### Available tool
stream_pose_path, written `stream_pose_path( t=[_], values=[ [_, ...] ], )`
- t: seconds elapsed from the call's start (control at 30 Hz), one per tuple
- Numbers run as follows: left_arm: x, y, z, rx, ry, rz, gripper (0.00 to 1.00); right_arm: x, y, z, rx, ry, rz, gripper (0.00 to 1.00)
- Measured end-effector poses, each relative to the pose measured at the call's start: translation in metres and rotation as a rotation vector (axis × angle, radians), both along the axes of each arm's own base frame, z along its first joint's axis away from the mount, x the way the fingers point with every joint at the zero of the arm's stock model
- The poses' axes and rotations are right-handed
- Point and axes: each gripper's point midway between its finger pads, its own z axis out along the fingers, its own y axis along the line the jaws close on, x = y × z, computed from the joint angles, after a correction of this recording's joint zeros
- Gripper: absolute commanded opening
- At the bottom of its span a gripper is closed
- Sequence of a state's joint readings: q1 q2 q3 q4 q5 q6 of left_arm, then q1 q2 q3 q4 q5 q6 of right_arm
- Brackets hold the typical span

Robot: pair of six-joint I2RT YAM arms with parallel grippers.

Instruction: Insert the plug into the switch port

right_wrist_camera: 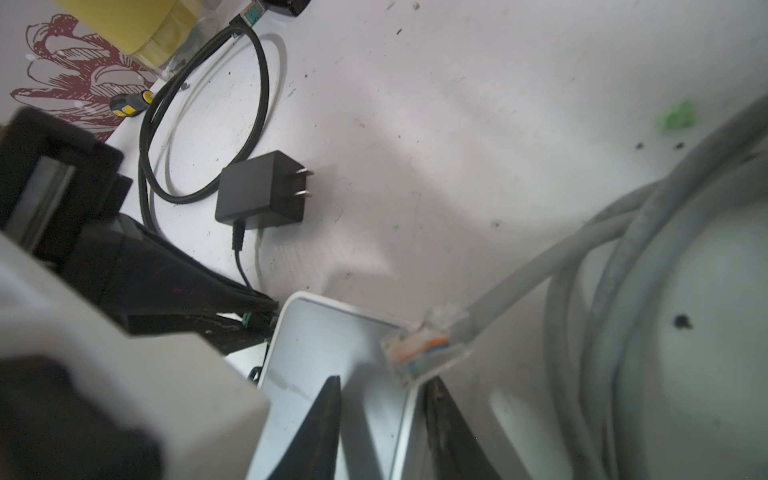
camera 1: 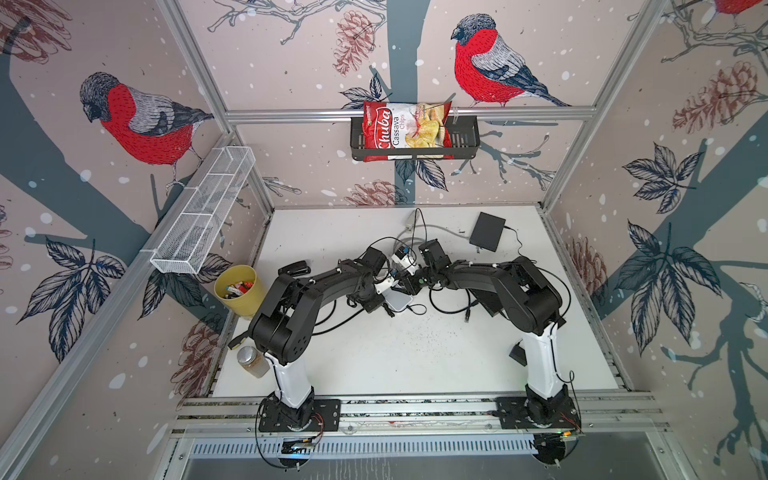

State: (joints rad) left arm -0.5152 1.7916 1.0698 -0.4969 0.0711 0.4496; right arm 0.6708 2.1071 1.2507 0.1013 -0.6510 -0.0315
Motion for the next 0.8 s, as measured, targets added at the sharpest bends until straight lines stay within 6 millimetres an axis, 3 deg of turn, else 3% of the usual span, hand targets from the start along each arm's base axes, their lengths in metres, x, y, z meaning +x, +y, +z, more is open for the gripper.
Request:
stream_pose_path(
  t=[0.1,0.27,0.47,0.63,0.8],
  values=[
    [0.004,-0.008,0.002,-0.044,-0.031,-0.014,0.28,-0.004,-0.007,0.000,0.005,0.079,-0.015,0.36],
    [0.016,-0.019,0.008,-0.096,-0.080,-0.016,0.39,0.007,-0.017,0.010,0.003,0.119,-0.070,0.36],
    [0.028,-0.033,0.030,-0.173,-0.132,-0.032,0.50,0.009,-0.034,0.027,0.040,0.125,-0.087,0.37],
    [0.025,-0.037,0.047,-0.213,-0.137,-0.045,0.51,0.016,-0.045,0.044,0.063,0.101,-0.112,0.37],
    [0.029,-0.038,0.081,-0.297,-0.202,-0.031,0.51,0.015,-0.052,0.055,0.074,0.085,-0.121,0.37]
  ],
)
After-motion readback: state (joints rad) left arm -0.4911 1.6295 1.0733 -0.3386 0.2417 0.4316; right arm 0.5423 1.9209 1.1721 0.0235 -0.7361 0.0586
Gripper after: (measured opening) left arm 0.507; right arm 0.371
